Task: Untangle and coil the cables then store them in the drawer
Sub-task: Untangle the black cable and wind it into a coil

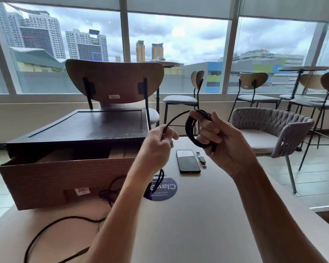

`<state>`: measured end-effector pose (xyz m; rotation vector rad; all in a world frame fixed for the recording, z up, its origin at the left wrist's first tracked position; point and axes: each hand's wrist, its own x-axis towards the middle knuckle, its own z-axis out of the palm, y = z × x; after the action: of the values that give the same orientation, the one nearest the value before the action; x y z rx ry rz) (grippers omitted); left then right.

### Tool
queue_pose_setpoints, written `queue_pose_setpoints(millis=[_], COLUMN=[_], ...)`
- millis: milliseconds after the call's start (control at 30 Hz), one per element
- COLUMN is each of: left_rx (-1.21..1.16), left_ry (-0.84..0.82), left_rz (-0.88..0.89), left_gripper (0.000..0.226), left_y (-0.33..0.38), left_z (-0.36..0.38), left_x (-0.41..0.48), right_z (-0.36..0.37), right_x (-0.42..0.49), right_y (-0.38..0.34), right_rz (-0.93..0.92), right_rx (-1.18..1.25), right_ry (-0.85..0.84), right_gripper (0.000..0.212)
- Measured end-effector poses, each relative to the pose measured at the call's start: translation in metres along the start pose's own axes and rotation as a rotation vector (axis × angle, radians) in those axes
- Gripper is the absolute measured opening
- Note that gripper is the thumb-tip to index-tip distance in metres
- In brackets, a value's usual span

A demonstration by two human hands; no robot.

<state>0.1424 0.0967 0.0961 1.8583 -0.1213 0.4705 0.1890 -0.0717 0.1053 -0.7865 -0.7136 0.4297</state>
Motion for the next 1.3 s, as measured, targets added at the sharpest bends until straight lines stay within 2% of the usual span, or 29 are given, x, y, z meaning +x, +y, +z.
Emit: queue_pose_setpoints(millis=[100, 167, 333, 567, 633, 700, 833, 867, 933, 1000, 1100, 1200, 1300], left_rx=[0.132, 0.226, 0.409, 0.566, 0.602, 0.534, -0.055, -0.133, -0.177, -0.172, -0.182, -0.215, -0.239], left_ry=[-0.046, -0.086, -0.171, -0.345, -0.37, -0.315, -0.163, -0.146, -0.179, -0.254, -0.273, -0.249, -0.298], left_rz=[-0.008, -0.03, -0.078, -0.102, -0.08, -0.052, -0.083, -0.074, -0.047, -0.023, 0.003, 0.019, -0.027], left_gripper=[0.027, 0.023, 0.03, 0.025, 0.022, 0.012, 0.012, 0.014, 0.019, 0.021, 0.024, 0.028, 0.03], left_y=[0.004, 0.007, 0.018, 0.011, 0.005, 0.001, 0.003, 0.005, 0.009, 0.012, 0.016, 0.016, 0.014], left_z=[0.013, 0.018, 0.021, 0.022, 0.015, 0.007, -0.002, -0.002, 0.0, 0.002, 0.005, 0.004, -0.001], left_x=[-0.004, -0.007, -0.015, -0.016, -0.015, -0.012, -0.006, -0.005, -0.007, -0.01, -0.012, -0.011, -0.011], right_z=[-0.005, -0.005, -0.005, -0.02, -0.025, -0.03, -0.028, -0.025, -0.016, -0.002, 0.013, 0.016, 0.01], right_x=[-0.003, -0.003, 0.005, 0.009, 0.007, 0.005, 0.0, -0.001, -0.001, 0.0, 0.005, 0.009, 0.01], right_y=[-0.003, -0.004, -0.001, -0.002, -0.006, -0.013, -0.02, -0.02, -0.014, -0.005, 0.011, 0.023, 0.025], right_rz=[0.041, 0.028, -0.088, -0.241, -0.309, -0.391, -0.507, -0.509, -0.501, -0.479, -0.382, -0.276, -0.181], right_rx=[0.104, 0.138, 0.22, 0.442, 0.387, 0.264, -0.267, -0.431, -0.736, -0.885, -0.873, -0.777, -0.638], right_ry=[-0.027, -0.02, 0.147, 0.344, 0.429, 0.522, 0.653, 0.657, 0.613, 0.49, 0.325, 0.228, 0.162], right_gripper=[0.055, 0.05, 0.033, 0.038, 0.03, 0.018, 0.026, 0.029, 0.032, 0.028, 0.022, 0.023, 0.025])
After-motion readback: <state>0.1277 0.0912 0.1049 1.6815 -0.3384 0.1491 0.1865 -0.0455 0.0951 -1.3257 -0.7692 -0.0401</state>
